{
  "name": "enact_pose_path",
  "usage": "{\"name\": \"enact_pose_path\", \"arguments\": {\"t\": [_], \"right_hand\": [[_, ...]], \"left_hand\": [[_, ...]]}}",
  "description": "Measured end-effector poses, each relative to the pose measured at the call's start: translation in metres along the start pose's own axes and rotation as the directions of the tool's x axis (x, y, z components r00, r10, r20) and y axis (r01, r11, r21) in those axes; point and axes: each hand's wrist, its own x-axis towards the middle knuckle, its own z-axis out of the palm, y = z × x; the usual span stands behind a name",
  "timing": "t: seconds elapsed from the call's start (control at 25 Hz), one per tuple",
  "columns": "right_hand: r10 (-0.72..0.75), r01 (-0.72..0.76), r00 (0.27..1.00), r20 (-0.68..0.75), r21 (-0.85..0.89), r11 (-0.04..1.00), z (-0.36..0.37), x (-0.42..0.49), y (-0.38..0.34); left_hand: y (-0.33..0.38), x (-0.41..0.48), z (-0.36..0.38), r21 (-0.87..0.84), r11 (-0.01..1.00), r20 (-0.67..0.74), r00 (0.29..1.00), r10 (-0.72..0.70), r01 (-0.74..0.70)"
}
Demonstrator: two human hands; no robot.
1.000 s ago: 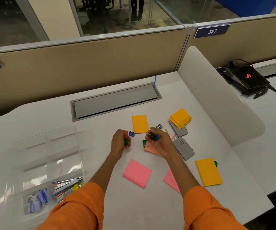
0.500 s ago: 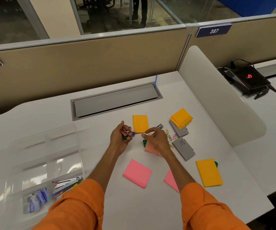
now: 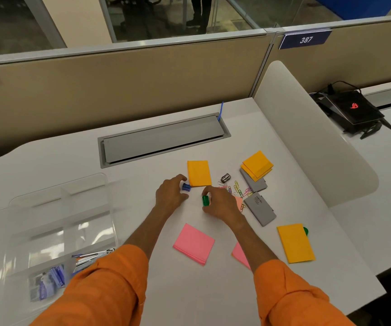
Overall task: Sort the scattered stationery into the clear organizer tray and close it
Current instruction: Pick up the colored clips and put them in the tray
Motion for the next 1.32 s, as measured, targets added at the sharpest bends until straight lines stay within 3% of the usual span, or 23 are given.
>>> {"name": "enact_pose_path", "arguments": {"t": [0.12, 0.28, 0.4, 0.44, 0.52, 0.6, 0.64, 0.68, 0.76, 0.88, 1.04, 1.12, 1.32], "right_hand": [[-0.003, 0.005, 0.999, -0.047, 0.029, 1.000, 0.002, 0.001, 0.002], [0.014, 0.012, 0.995, -0.101, 0.259, 0.966, 0.005, 0.001, 0.007], [0.071, -0.004, 0.992, -0.104, 0.538, 0.843, 0.005, -0.002, 0.009], [0.098, -0.033, 0.993, -0.059, 0.668, 0.743, 0.004, -0.005, 0.009], [0.113, -0.112, 0.991, 0.066, 0.871, 0.478, 0.000, -0.011, 0.012], [0.115, -0.203, 0.976, 0.187, 0.966, 0.158, -0.003, -0.016, 0.013], [0.104, -0.229, 0.968, 0.227, 0.973, 0.004, -0.004, -0.017, 0.013], [0.093, -0.235, 0.965, 0.246, 0.966, -0.110, -0.005, -0.018, 0.014], [0.059, -0.231, 0.967, 0.250, 0.947, -0.222, -0.006, -0.020, 0.017], [0.017, -0.214, 0.973, 0.232, 0.923, -0.321, -0.011, -0.024, 0.024], [0.021, -0.220, 0.969, 0.248, 0.894, -0.390, -0.017, -0.024, 0.024], [0.095, -0.236, 0.953, 0.287, 0.903, -0.359, -0.018, -0.020, 0.021], [0.281, -0.241, 0.921, 0.268, 0.962, -0.129, -0.022, -0.005, 0.024]], "left_hand": [[-0.003, 0.003, 0.003, -0.006, 0.999, -0.018, 0.999, 0.045, -0.045], [-0.005, 0.003, 0.004, -0.016, 1.000, -0.054, 0.998, 0.019, -0.020], [-0.008, -0.006, 0.007, -0.333, 0.942, -0.109, 0.991, -0.074, 0.033], [-0.008, -0.010, 0.008, -0.512, 0.855, -0.085, 0.986, -0.143, 0.080], [0.000, -0.021, 0.010, -0.837, 0.508, 0.068, 0.960, -0.273, 0.204], [0.012, -0.031, 0.008, -0.958, 0.114, 0.225, 0.937, -0.266, 0.262], [0.018, -0.036, 0.006, -0.961, -0.018, 0.272, 0.936, -0.221, 0.276], [0.023, -0.039, 0.005, -0.952, -0.104, 0.302, 0.939, -0.166, 0.288], [0.030, -0.044, 0.003, -0.930, -0.204, 0.324, 0.943, -0.071, 0.304], [0.035, -0.045, -0.002, -0.921, -0.252, 0.308, 0.951, -0.002, 0.297], [0.039, -0.041, -0.006, -0.939, -0.213, 0.277, 0.961, 0.002, 0.271], [0.042, -0.040, -0.008, -0.943, -0.188, 0.283, 0.959, -0.027, 0.274], [0.051, -0.039, -0.010, -0.927, -0.232, 0.325, 0.941, -0.096, 0.296]]}}
